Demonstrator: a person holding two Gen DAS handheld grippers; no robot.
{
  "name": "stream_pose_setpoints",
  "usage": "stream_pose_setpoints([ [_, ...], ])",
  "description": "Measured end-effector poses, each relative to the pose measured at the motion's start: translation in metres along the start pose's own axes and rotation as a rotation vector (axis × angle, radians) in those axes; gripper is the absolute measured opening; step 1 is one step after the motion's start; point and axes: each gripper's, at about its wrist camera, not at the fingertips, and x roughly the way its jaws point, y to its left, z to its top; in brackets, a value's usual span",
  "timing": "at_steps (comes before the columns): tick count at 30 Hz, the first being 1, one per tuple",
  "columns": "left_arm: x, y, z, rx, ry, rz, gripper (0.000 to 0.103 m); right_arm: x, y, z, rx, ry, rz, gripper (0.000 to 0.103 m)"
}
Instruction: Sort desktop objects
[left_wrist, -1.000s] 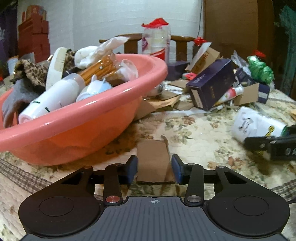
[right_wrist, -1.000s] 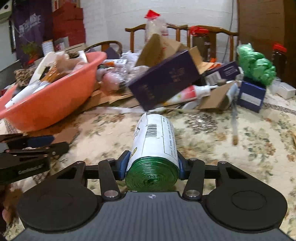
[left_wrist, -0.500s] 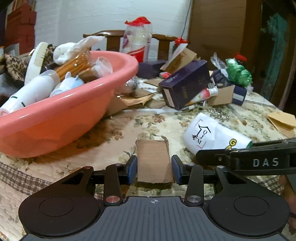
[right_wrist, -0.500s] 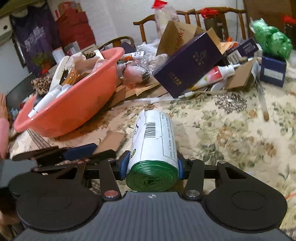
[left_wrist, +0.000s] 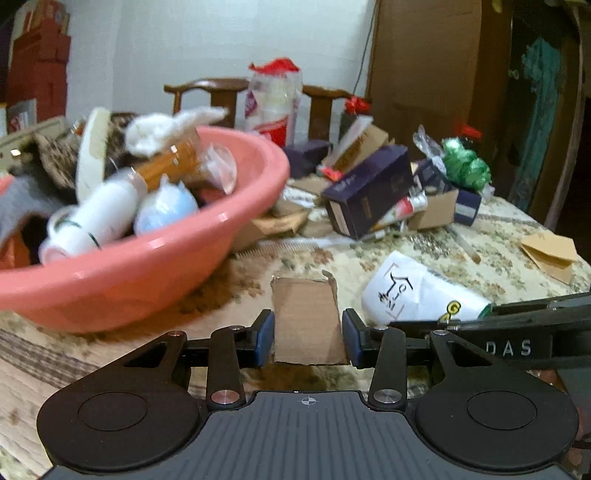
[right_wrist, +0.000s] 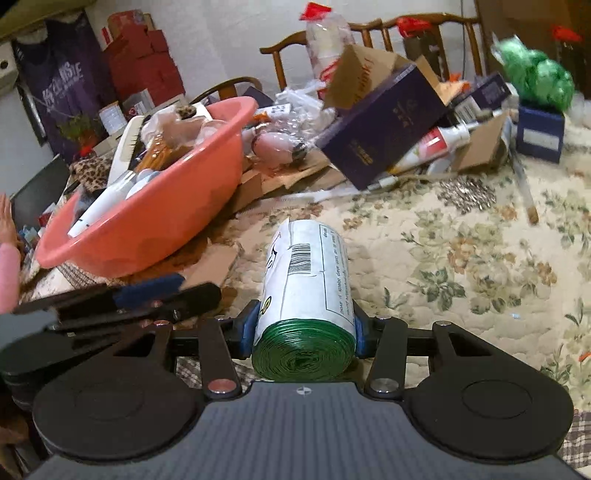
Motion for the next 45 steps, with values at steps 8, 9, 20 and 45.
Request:
stream_pose_setpoints([
  [8,-0.019,0.005,0.019,0.021,-0.038,0.006,0.040,-0.019,0.018,0.016,-0.021,-0.056,0.036,0.053],
  [9,-0.022,0.005,0.022,0.026,-0.049,0.007,0.040,-0.022,0.021,0.018,-0.025,-0.066,0.038,0.053],
  [20,-0.056,0.012,0.061,0.039,-0.133,-0.005,0.029,-0.051,0.059,0.048,-0.100,-0.183,0.056,0.053],
  [45,-0.053,0.002,0.053,0.123,-0.107,0.038,0.042,-0.057,0.061,0.038,-0.091,-0.171,0.035,0.053],
])
